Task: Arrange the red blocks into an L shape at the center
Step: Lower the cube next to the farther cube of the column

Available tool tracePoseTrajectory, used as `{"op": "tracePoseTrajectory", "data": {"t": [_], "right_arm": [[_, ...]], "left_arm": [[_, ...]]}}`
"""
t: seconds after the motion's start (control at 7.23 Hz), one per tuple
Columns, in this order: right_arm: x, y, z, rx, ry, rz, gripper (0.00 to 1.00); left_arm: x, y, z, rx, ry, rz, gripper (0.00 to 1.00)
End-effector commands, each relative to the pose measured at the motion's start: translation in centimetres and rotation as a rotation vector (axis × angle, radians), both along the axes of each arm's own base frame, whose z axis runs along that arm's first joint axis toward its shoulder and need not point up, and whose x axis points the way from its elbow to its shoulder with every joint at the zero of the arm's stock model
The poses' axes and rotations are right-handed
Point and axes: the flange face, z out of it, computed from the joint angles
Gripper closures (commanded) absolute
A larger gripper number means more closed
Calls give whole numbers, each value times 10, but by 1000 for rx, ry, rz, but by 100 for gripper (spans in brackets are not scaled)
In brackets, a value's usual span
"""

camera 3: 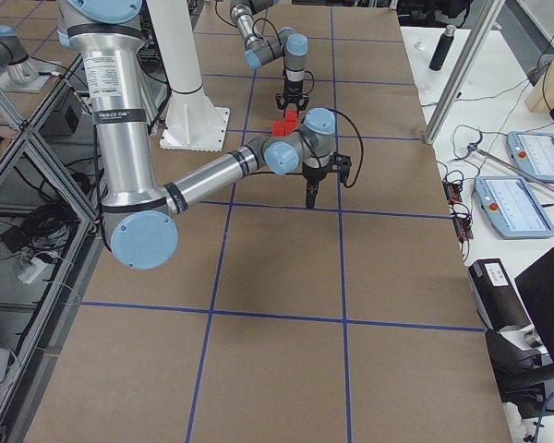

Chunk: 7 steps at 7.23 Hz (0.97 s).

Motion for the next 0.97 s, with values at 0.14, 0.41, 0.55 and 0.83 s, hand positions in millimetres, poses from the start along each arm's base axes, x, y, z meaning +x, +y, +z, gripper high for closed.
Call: {"op": "tracePoseTrajectory", "data": {"t": [0.14,0.41,0.55,0.83], "right_arm": [[0,0,0,-1,-1,-1,0],[0,0,-1,0,-2,-1,0],[0,0,-1,1,-2,-1,0],[0,0,-1,1,-2,-1,0]], "left_arm": [[1,0,1,2,-3,-3,100],[3,-1,0,2,-4,-3,100],[7,-3,-2,0,-7,-3,100],[9,-5,-4,-1,-8,-3,100]]}}
